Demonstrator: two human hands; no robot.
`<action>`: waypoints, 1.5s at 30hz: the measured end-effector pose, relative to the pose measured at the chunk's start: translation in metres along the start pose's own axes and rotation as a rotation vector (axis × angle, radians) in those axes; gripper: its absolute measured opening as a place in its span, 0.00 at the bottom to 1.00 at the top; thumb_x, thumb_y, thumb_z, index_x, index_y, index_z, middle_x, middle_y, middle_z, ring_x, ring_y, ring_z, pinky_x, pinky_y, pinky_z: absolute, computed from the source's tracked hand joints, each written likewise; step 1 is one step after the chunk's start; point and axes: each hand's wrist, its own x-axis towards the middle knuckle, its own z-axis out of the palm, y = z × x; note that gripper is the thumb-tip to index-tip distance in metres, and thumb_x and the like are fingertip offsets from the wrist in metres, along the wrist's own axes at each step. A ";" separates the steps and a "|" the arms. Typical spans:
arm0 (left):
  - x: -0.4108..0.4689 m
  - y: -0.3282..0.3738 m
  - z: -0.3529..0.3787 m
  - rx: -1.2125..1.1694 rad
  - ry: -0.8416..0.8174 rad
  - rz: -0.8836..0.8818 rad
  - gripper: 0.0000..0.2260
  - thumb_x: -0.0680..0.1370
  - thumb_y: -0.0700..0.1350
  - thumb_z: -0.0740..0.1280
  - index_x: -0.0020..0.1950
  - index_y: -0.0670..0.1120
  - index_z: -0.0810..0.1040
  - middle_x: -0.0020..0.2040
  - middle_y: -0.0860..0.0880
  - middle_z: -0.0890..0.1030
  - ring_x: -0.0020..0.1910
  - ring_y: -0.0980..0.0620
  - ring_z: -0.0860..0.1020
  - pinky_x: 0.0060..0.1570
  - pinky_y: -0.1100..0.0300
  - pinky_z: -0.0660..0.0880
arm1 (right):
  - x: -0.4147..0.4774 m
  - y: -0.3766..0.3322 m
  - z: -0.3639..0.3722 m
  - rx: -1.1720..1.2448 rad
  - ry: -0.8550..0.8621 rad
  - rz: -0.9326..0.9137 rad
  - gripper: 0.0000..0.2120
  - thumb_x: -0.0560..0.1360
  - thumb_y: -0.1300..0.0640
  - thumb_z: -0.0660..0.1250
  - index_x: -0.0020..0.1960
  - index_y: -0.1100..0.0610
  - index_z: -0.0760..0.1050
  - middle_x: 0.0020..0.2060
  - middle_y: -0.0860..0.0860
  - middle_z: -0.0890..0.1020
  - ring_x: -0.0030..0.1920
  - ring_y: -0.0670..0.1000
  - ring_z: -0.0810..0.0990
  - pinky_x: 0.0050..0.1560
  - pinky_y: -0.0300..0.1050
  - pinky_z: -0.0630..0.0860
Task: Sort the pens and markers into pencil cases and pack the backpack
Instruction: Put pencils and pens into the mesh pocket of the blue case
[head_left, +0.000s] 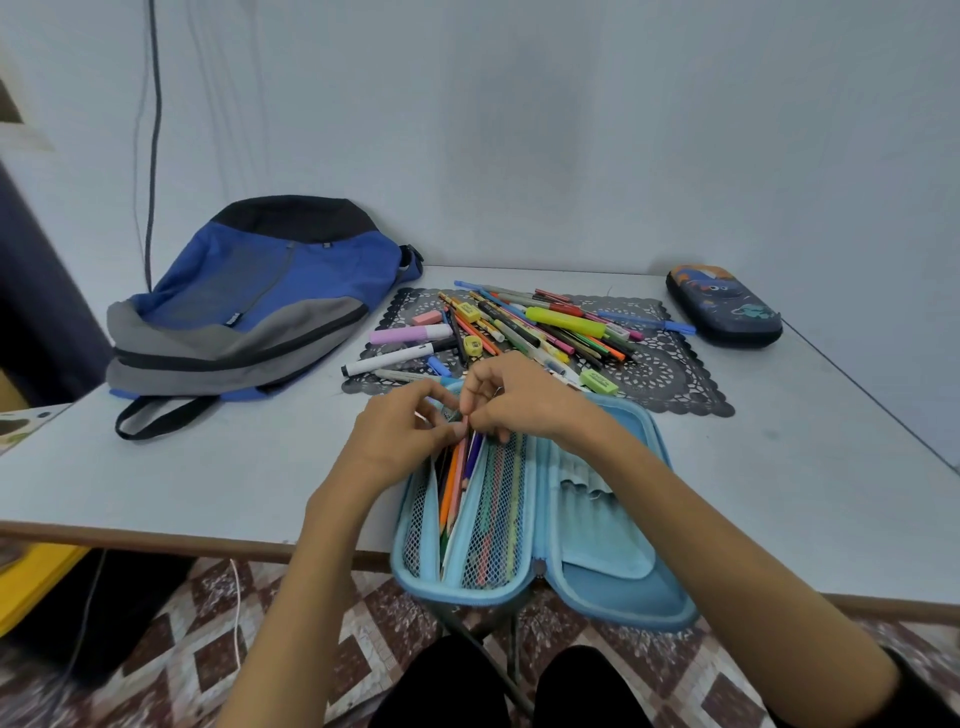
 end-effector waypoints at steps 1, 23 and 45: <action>-0.001 -0.002 -0.003 -0.015 0.009 -0.012 0.09 0.71 0.48 0.76 0.47 0.53 0.79 0.37 0.54 0.82 0.39 0.52 0.81 0.48 0.51 0.78 | 0.001 0.000 0.000 -0.002 -0.006 0.006 0.09 0.70 0.71 0.68 0.39 0.58 0.76 0.30 0.53 0.77 0.24 0.46 0.73 0.26 0.38 0.72; -0.014 0.010 -0.015 0.128 0.056 -0.062 0.10 0.73 0.46 0.70 0.35 0.41 0.80 0.32 0.47 0.82 0.36 0.49 0.81 0.43 0.53 0.77 | 0.086 0.052 -0.028 -0.874 0.235 0.106 0.22 0.78 0.67 0.57 0.66 0.51 0.75 0.62 0.56 0.77 0.61 0.58 0.74 0.42 0.48 0.71; -0.015 0.009 -0.012 0.140 0.072 -0.055 0.10 0.75 0.50 0.68 0.35 0.50 0.77 0.39 0.52 0.82 0.41 0.53 0.79 0.36 0.60 0.69 | 0.066 0.021 -0.052 0.166 0.912 -0.218 0.06 0.73 0.64 0.68 0.49 0.57 0.78 0.37 0.47 0.80 0.38 0.50 0.82 0.43 0.50 0.82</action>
